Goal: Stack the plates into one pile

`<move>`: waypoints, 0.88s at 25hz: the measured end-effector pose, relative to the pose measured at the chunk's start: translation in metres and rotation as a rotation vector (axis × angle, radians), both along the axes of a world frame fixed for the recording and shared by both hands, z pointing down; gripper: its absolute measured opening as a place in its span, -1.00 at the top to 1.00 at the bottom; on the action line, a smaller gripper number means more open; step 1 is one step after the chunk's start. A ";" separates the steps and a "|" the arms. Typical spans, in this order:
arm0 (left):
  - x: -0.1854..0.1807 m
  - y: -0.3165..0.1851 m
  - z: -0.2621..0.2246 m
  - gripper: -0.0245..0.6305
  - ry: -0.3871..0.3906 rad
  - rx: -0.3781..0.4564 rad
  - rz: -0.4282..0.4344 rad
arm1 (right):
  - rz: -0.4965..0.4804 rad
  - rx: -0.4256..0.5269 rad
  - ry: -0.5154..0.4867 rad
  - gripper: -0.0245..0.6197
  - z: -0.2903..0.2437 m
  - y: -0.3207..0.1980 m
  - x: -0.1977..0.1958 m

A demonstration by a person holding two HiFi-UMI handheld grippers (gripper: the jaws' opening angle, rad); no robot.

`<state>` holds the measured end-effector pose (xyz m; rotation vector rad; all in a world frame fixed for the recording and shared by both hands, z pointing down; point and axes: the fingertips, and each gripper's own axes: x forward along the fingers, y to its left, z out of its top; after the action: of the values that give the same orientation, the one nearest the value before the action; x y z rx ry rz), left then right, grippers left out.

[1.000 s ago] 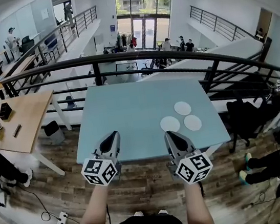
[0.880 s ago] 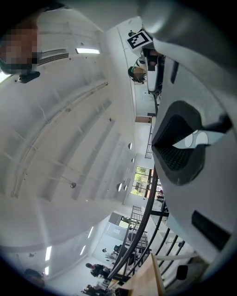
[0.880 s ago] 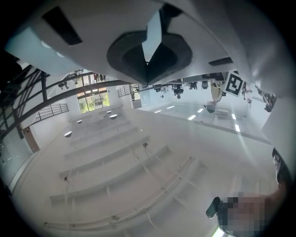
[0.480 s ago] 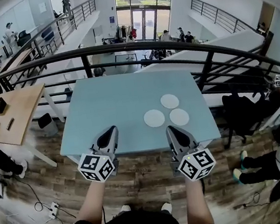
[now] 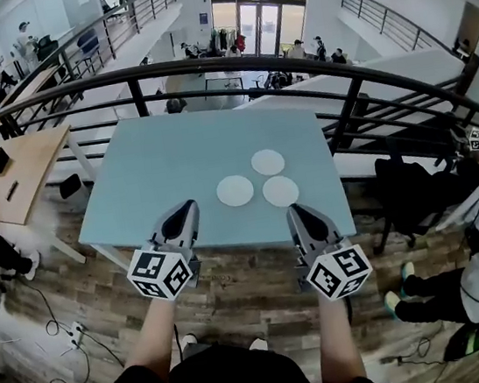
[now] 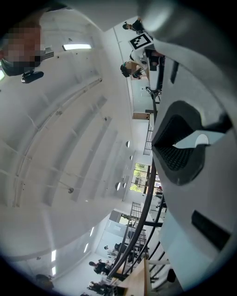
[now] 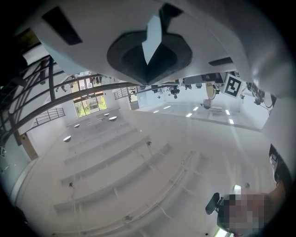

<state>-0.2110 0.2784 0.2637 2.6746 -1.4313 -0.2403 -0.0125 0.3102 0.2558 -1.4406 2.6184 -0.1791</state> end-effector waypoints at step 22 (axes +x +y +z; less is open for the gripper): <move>0.110 -0.065 0.029 0.92 -0.040 -0.046 0.026 | 0.021 -0.054 -0.018 0.90 0.041 -0.056 0.100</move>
<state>-0.1013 0.2132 0.2928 2.6745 -1.3941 -0.1504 0.0872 0.2538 0.2965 -1.4754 2.6027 -0.2616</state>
